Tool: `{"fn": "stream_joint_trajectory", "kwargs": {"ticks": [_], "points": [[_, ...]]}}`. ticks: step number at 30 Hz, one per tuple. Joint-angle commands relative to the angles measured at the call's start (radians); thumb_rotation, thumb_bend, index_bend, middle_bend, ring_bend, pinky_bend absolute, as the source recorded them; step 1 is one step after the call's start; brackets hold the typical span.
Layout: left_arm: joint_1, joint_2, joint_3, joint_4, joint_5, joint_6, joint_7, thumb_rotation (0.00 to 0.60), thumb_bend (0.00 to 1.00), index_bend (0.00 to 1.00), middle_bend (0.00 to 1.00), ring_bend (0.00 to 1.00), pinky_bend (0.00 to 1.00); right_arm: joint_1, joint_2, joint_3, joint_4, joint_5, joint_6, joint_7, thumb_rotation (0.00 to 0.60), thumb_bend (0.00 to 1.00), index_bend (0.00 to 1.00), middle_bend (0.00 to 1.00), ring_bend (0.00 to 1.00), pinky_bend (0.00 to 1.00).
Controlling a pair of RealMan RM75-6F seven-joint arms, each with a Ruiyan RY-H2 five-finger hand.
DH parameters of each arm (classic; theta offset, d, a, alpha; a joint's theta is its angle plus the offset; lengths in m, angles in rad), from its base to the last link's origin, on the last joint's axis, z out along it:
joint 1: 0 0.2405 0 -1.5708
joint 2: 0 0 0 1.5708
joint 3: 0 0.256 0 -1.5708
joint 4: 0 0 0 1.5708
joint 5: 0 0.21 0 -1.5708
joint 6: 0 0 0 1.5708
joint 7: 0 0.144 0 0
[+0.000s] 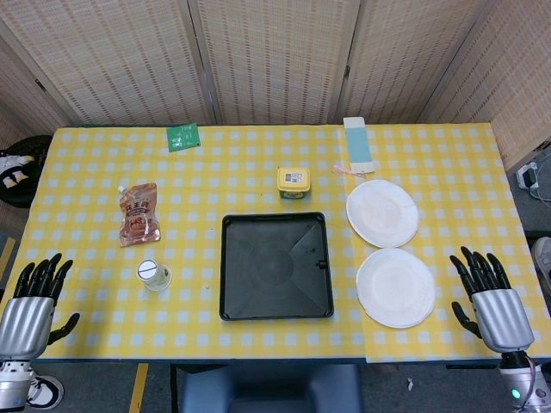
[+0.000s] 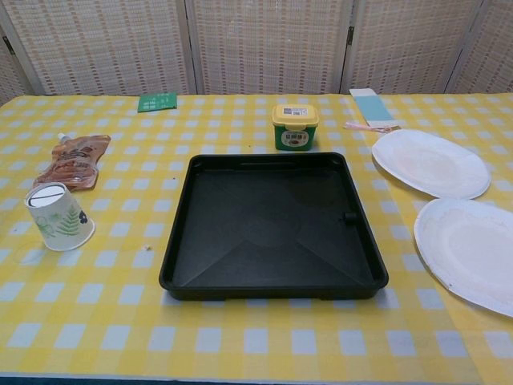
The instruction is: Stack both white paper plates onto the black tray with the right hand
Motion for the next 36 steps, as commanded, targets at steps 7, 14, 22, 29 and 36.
{"fn": "stream_joint_trajectory", "kwargs": {"ticks": [7,14,22,29,36], "points": [[-0.009,-0.006,-0.001,-0.013,-0.001,-0.014,0.017,0.600,0.28,0.00,0.00,0.00,0.00,0.007,0.020,-0.034,0.028,-0.047,-0.015,0.065,0.600,0.40,0.00,0.00,0.00,0.00],[-0.010,-0.012,0.004,-0.014,0.006,-0.015,0.035,0.600,0.28,0.00,0.00,0.00,0.00,0.035,-0.028,-0.078,0.246,-0.134,-0.029,0.169,0.600,0.40,0.29,0.00,0.00,0.00],[-0.001,-0.011,0.014,-0.024,0.010,-0.010,0.052,0.600,0.28,0.00,0.00,0.00,0.00,0.049,-0.116,-0.082,0.474,-0.148,-0.025,0.204,0.600,0.40,0.44,0.00,0.00,0.00],[-0.009,-0.013,0.015,-0.021,-0.003,-0.034,0.054,0.600,0.28,0.00,0.00,0.00,0.00,0.064,-0.233,-0.079,0.711,-0.127,-0.047,0.295,0.600,0.40,0.45,0.00,0.00,0.00],[-0.016,-0.013,0.019,-0.024,-0.007,-0.055,0.045,0.600,0.28,0.00,0.00,0.00,0.00,0.090,-0.342,-0.086,0.904,-0.121,-0.077,0.368,0.600,0.40,0.45,0.00,0.00,0.00]]}}
